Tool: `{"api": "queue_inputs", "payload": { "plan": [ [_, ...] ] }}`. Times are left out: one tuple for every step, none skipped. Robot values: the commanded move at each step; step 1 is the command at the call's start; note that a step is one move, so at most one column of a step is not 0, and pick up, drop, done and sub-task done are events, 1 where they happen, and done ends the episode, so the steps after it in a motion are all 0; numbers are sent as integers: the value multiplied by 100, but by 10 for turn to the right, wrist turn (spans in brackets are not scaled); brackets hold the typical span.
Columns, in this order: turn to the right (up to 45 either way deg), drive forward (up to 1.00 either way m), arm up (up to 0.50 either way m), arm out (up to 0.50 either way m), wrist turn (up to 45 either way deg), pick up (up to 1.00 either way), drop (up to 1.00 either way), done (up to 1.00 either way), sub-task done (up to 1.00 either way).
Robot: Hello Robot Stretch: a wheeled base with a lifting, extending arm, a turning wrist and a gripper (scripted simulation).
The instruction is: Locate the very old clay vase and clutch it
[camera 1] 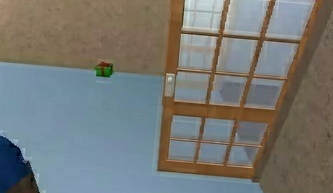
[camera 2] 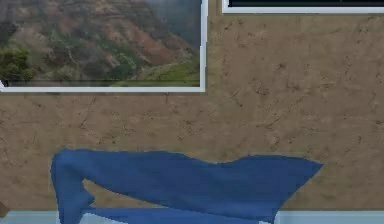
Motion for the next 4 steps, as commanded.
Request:
{"api": "queue_inputs", "payload": {
  "plan": [
    [-150,0,0,0,0,0,0,0,0],
    [0,100,0,0,0,0,0,0,0],
    [-150,0,0,0,0,0,0,0,0],
    [0,5,0,0,0,0,0,0,0]
  ]
}}
